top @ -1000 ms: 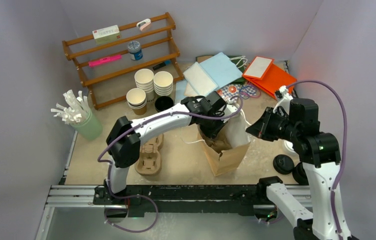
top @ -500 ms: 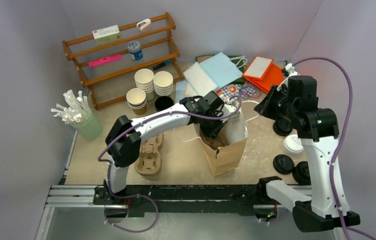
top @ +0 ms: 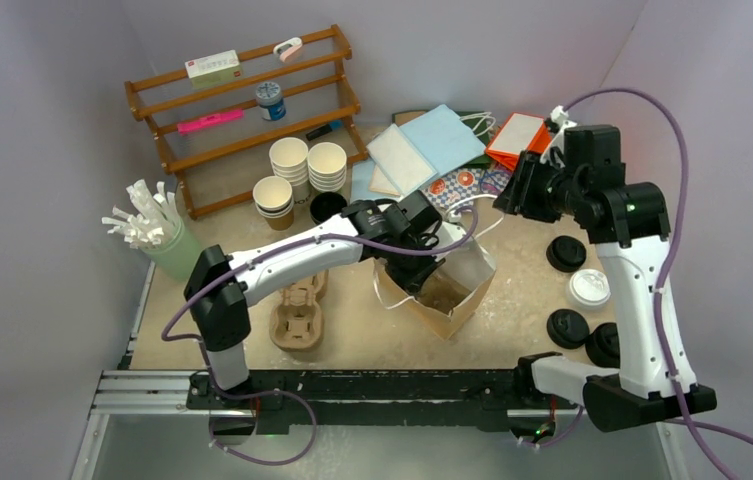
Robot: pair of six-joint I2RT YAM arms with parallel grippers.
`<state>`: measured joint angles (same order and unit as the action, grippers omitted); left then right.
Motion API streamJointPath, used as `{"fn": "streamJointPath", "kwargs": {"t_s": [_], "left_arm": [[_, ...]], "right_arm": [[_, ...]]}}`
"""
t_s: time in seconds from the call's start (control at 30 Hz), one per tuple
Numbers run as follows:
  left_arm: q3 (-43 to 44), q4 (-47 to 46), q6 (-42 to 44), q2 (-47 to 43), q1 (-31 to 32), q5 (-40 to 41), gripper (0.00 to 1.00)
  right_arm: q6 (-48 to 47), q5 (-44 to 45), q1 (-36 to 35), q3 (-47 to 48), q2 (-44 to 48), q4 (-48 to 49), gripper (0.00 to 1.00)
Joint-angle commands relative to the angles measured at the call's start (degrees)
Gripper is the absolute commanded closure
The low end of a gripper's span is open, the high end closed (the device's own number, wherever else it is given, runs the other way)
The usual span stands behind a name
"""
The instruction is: Pack the takeout coffee
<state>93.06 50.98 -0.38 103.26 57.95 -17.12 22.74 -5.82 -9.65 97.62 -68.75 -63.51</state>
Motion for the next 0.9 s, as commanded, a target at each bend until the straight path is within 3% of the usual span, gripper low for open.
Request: {"fn": "streamJointPath", "kwargs": {"t_s": [0.0, 0.1, 0.17, 0.3, 0.5, 0.67, 0.87], "left_arm": [[1.54, 2.09, -0.12, -1.61, 0.23, 1.1, 1.0], [3.79, 2.49, -0.59, -1.2, 0.23, 1.63, 1.0], [4.47, 2.53, -1.31, -1.71, -0.05, 1.74, 1.0], [4.74, 0.24, -4.43, -5.22, -3.11, 0.83, 1.0], [4.16, -0.07, -3.8, -7.33, -4.95, 1.55, 1.0], [6.44, 0.93, -1.73, -5.87, -5.58, 1.35, 1.0], [9.06, 2.1, -1.05, -3.79, -6.6, -0.33, 1.0]], "right_arm": [[-6.26, -4.8, -0.72, -5.73, 0.6, -1.97, 0.47], [-7.46, -8.4, -0.81, -7.02, 2.39, -1.04, 0.35], [-8.38, -9.82, -1.09, -9.06, 4.01, -1.15, 0.32], [-8.97, -9.78, -1.29, -15.45, 8.12, 0.43, 0.31], [-9.76, -9.26, -5.13, -17.59, 8.02, 3.5, 0.3], [-7.91, -3.94, -12.23, -14.92, 4.77, 5.91, 0.29], [-5.53, -1.31, -12.59, -8.81, 2.12, 4.57, 0.33]]}}
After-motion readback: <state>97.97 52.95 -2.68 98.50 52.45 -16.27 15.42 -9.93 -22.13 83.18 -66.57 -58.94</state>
